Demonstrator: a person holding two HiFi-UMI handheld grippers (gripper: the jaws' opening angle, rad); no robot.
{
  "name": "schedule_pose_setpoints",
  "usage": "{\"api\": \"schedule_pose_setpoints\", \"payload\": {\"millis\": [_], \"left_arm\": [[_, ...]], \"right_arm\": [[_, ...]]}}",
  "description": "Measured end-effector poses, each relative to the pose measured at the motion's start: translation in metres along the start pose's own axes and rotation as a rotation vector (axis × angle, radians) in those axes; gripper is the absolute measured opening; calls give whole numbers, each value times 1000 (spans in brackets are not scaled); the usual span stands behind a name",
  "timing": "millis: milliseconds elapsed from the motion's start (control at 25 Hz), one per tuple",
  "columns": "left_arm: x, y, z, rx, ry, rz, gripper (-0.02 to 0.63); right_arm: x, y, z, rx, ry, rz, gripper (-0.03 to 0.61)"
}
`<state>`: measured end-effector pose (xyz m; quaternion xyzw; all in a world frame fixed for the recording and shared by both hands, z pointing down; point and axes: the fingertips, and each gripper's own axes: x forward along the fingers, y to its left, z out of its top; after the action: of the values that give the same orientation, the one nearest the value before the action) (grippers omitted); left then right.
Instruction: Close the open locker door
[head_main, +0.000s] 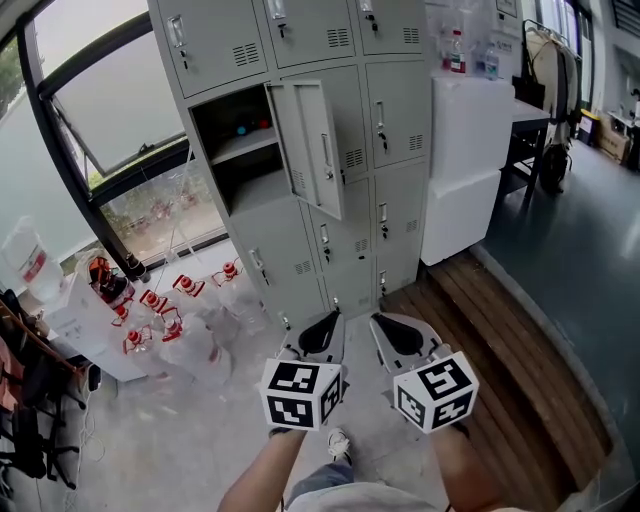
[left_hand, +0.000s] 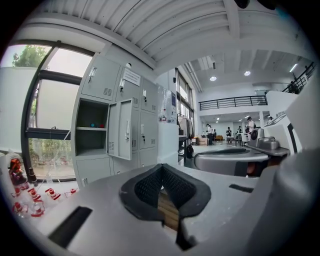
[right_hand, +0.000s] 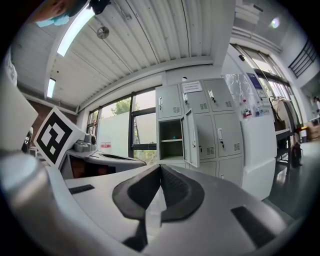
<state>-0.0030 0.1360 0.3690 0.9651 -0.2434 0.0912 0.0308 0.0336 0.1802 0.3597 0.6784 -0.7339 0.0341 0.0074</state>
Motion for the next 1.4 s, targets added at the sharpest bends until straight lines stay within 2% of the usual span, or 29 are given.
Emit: {"api": "schedule_pose_setpoints", "payload": {"millis": [320, 1000, 1400], "left_arm": [[56, 41, 11, -17, -16, -22, 8], [157, 144, 33, -47, -15, -98, 8], [187, 181, 48, -34, -32, -128, 8]], "right_arm": [[57, -33, 5, -35, 17, -22, 6], [195, -86, 16, -29, 59, -95, 6], [240, -103, 36, -34, 8, -127, 6]]}}
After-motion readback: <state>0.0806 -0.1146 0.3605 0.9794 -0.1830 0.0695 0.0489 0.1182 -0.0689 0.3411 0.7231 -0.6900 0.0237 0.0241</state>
